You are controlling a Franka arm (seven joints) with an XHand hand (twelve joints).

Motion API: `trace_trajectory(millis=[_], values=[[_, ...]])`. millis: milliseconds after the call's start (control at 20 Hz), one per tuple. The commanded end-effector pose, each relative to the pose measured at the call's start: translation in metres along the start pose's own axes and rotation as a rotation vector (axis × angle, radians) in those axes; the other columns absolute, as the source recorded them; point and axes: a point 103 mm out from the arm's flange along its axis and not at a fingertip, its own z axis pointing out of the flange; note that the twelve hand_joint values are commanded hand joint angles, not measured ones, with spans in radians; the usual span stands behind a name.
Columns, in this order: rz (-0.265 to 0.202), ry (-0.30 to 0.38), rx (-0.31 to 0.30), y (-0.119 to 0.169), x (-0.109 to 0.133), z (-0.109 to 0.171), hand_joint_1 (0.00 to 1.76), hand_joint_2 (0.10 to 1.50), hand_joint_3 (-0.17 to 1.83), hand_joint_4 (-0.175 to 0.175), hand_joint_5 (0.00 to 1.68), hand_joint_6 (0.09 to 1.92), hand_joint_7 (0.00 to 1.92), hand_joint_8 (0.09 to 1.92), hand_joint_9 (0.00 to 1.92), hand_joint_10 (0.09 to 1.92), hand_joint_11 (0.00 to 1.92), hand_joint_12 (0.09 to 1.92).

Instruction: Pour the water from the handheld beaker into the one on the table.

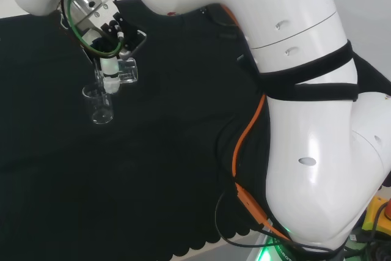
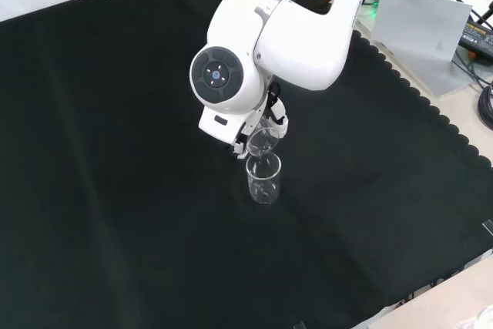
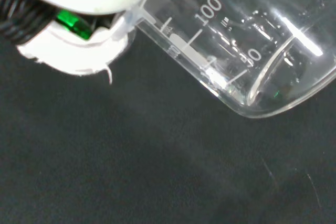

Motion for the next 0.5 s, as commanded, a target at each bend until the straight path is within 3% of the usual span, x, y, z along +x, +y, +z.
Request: trace_trajectory(millis=[50,500], values=[[0.009,-0.015,0.035,0.0025,0.0058,-0.0035,1.19,0.56,0.7,0.093,1.55,0.14,1.79,0.09,1.7,0.09,1.26,0.84],[0.018,-0.02,0.05,0.0068,0.0031,0.0001,1.19,0.56,0.7,0.096,1.55,0.15,1.79,0.09,1.7,0.09,1.26,0.84]])
